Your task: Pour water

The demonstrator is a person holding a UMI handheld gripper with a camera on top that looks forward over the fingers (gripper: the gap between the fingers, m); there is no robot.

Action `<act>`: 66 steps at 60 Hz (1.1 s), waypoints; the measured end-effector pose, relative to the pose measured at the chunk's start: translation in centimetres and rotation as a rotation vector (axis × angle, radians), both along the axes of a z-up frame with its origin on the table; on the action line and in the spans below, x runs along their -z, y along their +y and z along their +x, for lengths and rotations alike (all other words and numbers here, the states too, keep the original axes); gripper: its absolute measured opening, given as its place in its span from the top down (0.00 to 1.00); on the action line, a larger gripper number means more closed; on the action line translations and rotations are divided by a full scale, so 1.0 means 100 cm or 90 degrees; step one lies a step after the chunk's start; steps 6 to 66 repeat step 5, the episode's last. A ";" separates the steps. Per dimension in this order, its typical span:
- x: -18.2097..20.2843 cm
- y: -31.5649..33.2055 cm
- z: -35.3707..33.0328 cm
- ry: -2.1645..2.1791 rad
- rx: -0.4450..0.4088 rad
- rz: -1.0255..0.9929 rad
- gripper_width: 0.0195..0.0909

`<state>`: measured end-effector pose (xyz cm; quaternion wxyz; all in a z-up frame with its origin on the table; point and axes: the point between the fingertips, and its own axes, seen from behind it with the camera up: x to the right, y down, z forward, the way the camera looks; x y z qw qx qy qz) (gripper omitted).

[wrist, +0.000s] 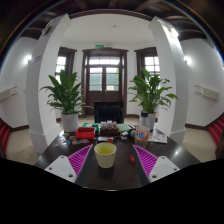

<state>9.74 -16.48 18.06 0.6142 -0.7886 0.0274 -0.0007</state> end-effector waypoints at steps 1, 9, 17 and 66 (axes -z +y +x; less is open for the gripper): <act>-0.001 0.000 -0.001 0.000 -0.002 0.001 0.19; -0.002 -0.001 -0.004 -0.003 -0.006 0.002 0.20; -0.002 -0.001 -0.004 -0.003 -0.006 0.002 0.20; -0.002 -0.001 -0.004 -0.003 -0.006 0.002 0.20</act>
